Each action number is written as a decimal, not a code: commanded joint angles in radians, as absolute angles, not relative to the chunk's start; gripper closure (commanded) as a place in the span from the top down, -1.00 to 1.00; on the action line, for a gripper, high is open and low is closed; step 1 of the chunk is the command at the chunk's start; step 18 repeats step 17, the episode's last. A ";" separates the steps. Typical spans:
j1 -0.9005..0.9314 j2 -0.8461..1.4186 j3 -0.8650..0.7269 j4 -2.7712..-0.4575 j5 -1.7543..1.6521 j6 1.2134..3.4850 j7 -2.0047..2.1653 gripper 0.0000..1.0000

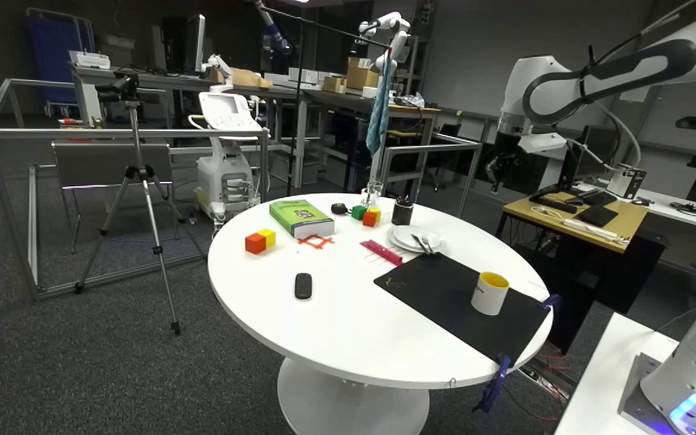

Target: Slide the white mug backward

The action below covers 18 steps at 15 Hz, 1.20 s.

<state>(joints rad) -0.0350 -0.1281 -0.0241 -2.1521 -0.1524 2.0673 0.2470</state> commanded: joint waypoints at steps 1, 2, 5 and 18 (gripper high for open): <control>-0.040 -0.249 -0.024 -2.183 -0.119 1.939 0.218 -1.00; -0.040 -0.271 -0.027 -2.183 -0.108 1.910 0.204 -1.00; -0.041 -0.312 -0.031 -2.184 -0.087 1.856 0.176 -1.00; -0.046 -0.303 -0.019 -2.184 -0.090 1.865 0.186 -0.31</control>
